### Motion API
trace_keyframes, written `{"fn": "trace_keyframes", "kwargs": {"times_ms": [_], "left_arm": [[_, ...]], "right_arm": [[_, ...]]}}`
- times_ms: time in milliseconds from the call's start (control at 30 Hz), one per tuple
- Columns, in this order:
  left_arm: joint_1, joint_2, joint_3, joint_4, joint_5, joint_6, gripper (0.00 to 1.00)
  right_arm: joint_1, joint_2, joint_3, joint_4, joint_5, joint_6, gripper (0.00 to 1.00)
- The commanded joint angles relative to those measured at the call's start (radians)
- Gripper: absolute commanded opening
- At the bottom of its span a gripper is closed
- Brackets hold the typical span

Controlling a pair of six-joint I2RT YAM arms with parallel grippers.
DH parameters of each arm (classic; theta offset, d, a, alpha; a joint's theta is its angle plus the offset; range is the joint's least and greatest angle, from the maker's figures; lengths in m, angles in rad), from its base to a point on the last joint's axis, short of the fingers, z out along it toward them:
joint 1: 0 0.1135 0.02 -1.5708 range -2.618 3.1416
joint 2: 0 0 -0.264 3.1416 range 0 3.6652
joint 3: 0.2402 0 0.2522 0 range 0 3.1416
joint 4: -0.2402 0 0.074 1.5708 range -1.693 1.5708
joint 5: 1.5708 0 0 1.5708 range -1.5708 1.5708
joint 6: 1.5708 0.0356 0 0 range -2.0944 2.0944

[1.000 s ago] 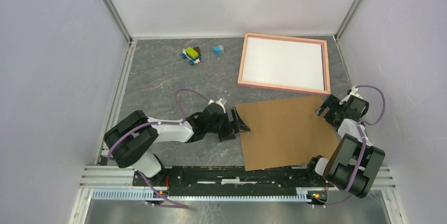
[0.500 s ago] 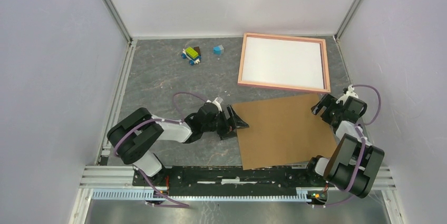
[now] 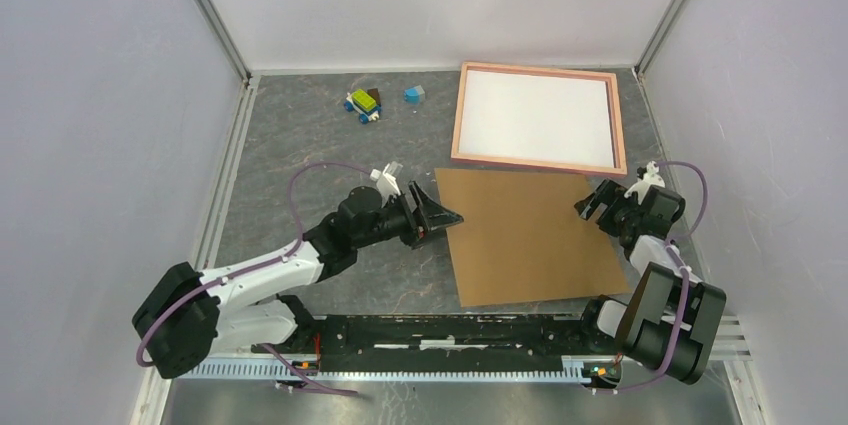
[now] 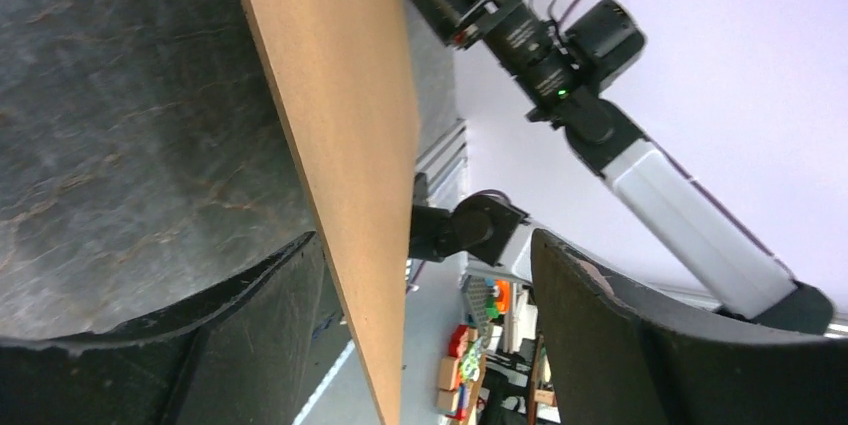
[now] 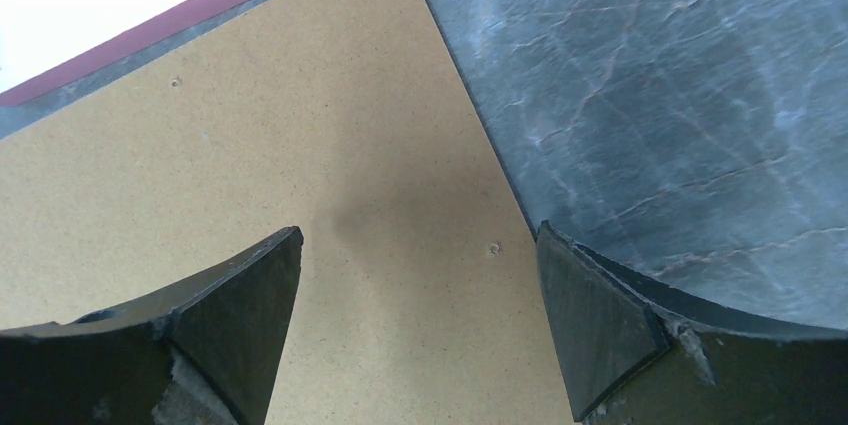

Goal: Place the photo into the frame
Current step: Pick up the photo frame item at the center of the board.

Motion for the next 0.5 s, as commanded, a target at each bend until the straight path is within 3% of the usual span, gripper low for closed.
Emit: {"fn": "trace_keyframes", "kwargs": {"times_ms": [0,200,367,467], "left_arm": [[-0.002,0.017,0.085,0.110,0.016,-0.091,0.79],[-0.002,0.030,0.150,0.085,-0.032,-0.069,0.61],[-0.002,0.018,0.273,-0.280,-0.124,0.061,0.43],[0.000,0.011,0.282,-0.362,-0.174,0.097,0.36]], "right_arm": [[0.032,-0.008,-0.049,-0.153,-0.138,0.094,0.92],[0.048,-0.014,-0.034,-0.147,-0.160,0.123,0.91],[0.079,-0.038,-0.001,-0.180,-0.113,0.076,0.94],[0.111,-0.066,0.032,-0.218,-0.054,0.044,0.95]]}}
